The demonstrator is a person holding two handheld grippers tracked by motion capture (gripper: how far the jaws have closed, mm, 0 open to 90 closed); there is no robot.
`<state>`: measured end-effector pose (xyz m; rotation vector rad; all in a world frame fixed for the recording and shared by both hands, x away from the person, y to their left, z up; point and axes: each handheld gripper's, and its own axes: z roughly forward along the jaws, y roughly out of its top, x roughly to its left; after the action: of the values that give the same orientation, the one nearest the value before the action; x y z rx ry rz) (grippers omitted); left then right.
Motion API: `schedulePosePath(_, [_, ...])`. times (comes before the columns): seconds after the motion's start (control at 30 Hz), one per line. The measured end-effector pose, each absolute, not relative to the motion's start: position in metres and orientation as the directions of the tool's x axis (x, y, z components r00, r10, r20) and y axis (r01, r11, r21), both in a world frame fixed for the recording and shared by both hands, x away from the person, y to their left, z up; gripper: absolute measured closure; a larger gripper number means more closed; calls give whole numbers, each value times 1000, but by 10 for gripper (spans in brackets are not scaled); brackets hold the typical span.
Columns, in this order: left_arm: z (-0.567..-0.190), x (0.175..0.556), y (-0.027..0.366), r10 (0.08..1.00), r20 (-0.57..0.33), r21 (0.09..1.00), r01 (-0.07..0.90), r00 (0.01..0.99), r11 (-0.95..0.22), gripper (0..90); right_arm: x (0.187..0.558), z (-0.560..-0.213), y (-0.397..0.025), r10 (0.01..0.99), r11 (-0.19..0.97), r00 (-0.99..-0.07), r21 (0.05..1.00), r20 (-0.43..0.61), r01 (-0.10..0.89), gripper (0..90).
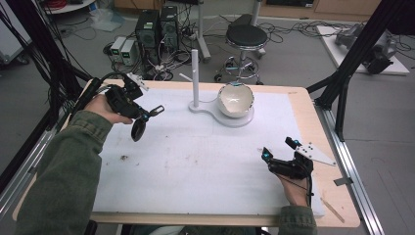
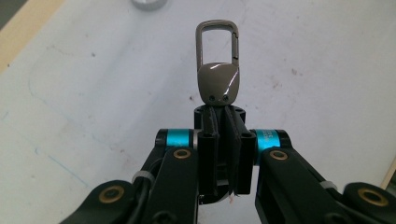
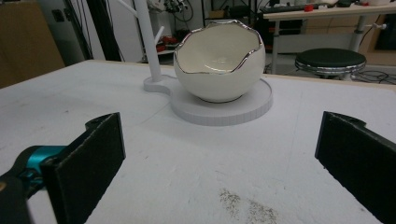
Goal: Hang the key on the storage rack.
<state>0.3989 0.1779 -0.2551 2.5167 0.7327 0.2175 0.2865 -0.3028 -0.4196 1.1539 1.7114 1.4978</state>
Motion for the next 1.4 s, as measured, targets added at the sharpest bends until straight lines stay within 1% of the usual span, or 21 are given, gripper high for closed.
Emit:
schedulePosePath(0.13, [-250, 403, 169, 516, -1, 515, 443, 857, -734, 839, 286, -419, -302, 882, -17, -456, 973, 123, 229, 5])
schedulePosePath(0.37, [-242, 413, 162, 542, 21, 550, 443, 840, -708, 838, 287, -420, -303, 881, -20, -455, 972, 129, 236, 5])
schedulePosePath(0.47, [-237, 418, 157, 539, 30, 544, 438, 842, -715, 838, 288, -420, -303, 882, -18, -455, 972, 125, 233, 5])
schedulePosePath(0.63, [-223, 425, 151, 544, 42, 574, 426, 838, -699, 838, 288, -420, -304, 881, -23, -456, 973, 128, 229, 5])
schedulePosePath(0.77, [-212, 428, 145, 547, 79, 563, 416, 834, -714, 838, 287, -420, -302, 880, -19, -458, 973, 125, 230, 5])
schedulePosePath(0.87, [-205, 430, 140, 537, 74, 575, 405, 840, -711, 837, 287, -420, -302, 880, -8, -460, 974, 114, 226, 5])
schedulePosePath(1.1, [-191, 442, 122, 538, 117, 570, 387, 835, -725, 837, 287, -420, -301, 881, -7, -459, 973, 114, 229, 5])
schedulePosePath(1.2, [-188, 448, 115, 542, 120, 567, 391, 832, -725, 836, 287, -420, -301, 881, -5, -460, 973, 113, 229, 5])
schedulePosePath(1.27, [-188, 452, 109, 538, 154, 542, 384, 829, -747, 836, 288, -420, -301, 881, -8, -459, 973, 116, 231, 5])
schedulePosePath(1.4, [-190, 462, 102, 547, 170, 550, 381, 820, -743, 836, 288, -421, -301, 879, -11, -460, 971, 124, 240, 5])
